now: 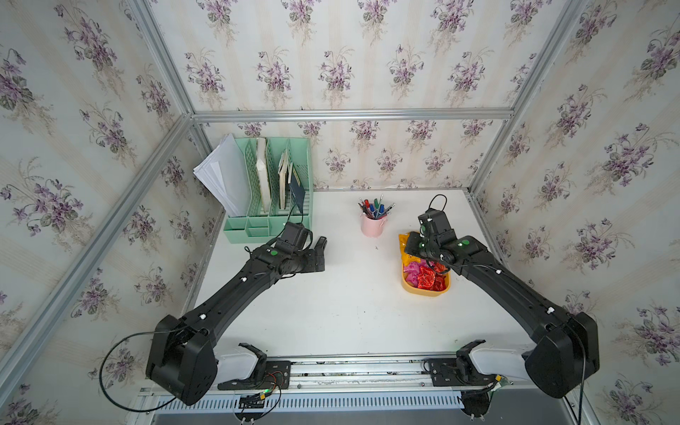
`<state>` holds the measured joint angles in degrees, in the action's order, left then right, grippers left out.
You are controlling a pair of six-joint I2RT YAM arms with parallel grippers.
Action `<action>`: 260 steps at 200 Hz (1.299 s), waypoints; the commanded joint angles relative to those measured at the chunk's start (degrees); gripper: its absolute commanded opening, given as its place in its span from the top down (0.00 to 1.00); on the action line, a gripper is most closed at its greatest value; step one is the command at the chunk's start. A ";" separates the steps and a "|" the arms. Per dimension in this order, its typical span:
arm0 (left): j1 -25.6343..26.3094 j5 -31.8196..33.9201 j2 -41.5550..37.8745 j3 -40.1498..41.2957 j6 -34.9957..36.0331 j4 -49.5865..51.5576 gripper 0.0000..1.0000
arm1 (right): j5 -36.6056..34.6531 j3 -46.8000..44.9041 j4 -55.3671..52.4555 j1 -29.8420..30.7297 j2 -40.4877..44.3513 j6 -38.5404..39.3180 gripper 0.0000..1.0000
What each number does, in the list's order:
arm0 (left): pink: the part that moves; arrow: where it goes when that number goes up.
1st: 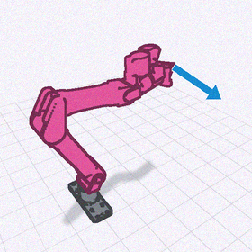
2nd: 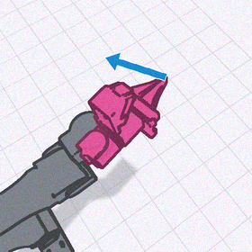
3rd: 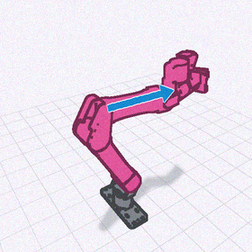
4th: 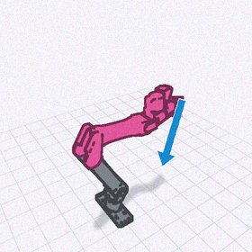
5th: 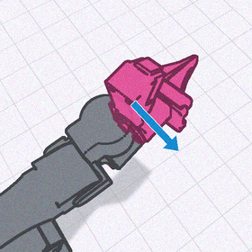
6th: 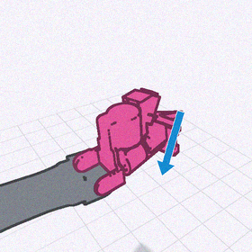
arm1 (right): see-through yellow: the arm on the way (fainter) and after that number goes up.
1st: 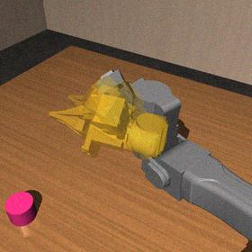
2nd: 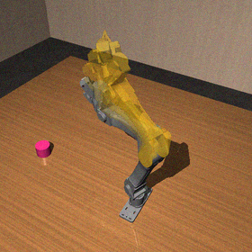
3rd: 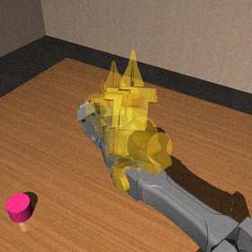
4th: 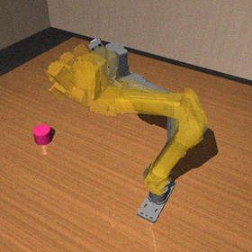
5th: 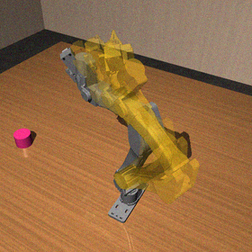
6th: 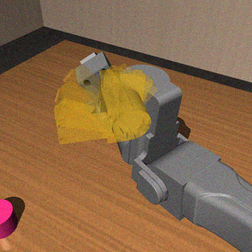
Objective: Put the tea bags into the storage box
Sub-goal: Place the tea bag in the storage box.
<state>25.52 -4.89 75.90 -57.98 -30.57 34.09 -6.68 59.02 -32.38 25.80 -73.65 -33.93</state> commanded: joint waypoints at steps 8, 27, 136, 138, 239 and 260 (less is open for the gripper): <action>1.01 -0.92 2.70 -3.35 -0.55 -1.44 0.01 | -4.97 -4.88 0.09 -0.14 1.91 0.23 1.00; 1.76 -0.75 3.38 -4.50 -1.03 -1.19 0.01 | -6.45 -8.79 2.85 -0.14 2.75 -1.09 1.00; 2.45 3.33 -2.14 0.17 -2.31 0.80 0.01 | -7.47 -14.21 8.73 -0.14 9.25 -4.56 0.53; 2.44 3.42 -2.15 0.15 -2.17 0.81 0.01 | -7.47 -13.98 8.49 -0.14 9.41 -4.50 0.52; 0.12 9.16 -2.68 -2.76 4.27 3.10 0.01 | 3.08 -23.20 9.79 -0.08 14.65 -11.62 0.85; 0.14 8.50 -3.31 -1.37 3.56 2.99 0.01 | 1.75 -25.19 11.84 -0.14 13.80 -11.86 0.85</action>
<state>25.74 3.92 73.25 -60.45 -26.79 36.69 -4.51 35.44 -23.79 25.67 -59.31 -43.72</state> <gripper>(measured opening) 0.989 0.152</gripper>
